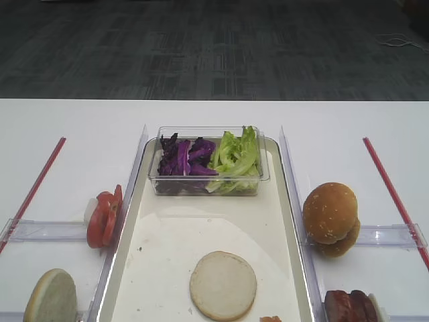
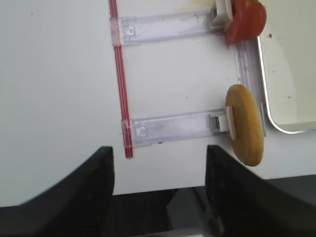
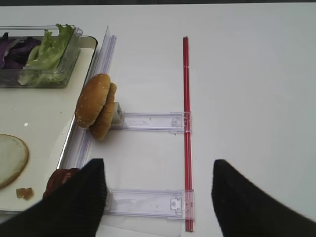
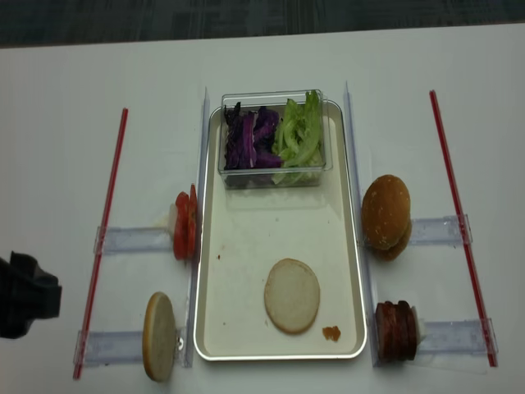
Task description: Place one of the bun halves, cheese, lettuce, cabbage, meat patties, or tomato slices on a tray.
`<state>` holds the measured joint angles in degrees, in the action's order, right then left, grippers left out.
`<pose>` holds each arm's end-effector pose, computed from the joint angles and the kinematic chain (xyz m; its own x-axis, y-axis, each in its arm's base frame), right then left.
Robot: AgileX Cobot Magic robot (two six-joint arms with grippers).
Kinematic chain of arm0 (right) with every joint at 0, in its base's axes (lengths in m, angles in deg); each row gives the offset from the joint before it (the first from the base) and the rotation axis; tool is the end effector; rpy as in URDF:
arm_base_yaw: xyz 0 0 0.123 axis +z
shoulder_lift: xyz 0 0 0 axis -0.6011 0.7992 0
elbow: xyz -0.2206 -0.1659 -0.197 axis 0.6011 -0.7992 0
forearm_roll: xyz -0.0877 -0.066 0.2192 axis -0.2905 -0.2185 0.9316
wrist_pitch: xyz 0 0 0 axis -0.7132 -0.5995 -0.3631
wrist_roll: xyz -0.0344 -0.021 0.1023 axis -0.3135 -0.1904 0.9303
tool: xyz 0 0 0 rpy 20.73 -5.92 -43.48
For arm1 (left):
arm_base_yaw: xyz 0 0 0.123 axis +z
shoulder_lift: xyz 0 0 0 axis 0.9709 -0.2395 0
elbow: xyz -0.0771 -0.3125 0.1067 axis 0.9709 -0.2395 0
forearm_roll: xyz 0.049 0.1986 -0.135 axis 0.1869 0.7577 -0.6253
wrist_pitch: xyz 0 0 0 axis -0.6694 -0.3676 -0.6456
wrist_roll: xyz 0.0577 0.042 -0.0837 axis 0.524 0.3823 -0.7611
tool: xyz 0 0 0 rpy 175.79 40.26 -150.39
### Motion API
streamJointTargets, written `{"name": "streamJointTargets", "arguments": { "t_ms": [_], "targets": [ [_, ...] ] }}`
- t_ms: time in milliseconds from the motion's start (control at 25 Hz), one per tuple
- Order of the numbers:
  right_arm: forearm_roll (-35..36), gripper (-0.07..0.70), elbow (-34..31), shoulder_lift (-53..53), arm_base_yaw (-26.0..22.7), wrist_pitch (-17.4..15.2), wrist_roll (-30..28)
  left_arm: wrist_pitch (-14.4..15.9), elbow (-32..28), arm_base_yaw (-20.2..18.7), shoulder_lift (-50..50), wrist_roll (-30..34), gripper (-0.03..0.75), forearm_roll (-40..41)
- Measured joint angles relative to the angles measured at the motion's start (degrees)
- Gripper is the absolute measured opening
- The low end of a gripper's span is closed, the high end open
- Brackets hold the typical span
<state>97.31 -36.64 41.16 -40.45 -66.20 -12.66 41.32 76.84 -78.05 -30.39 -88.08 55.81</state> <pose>-0.0515 0.0207 0.2552 -0.5027 0.0306 -0.8639 -0.0771 0.9938 0.0801 0.0635 -0.0021 0.3343 -0.8962 0.0522 -0.4405 0.0534 0.9985 0.0098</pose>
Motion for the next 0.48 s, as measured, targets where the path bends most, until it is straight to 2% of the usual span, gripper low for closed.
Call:
{"name": "streamJointTargets", "arguments": {
  "t_ms": [480],
  "targets": [
    [0.0,0.468,0.0,0.0,0.0,0.0,0.0,-0.2,-5.6,0.1,15.7,-0.6,0.42,-0.6]
  ]
}}
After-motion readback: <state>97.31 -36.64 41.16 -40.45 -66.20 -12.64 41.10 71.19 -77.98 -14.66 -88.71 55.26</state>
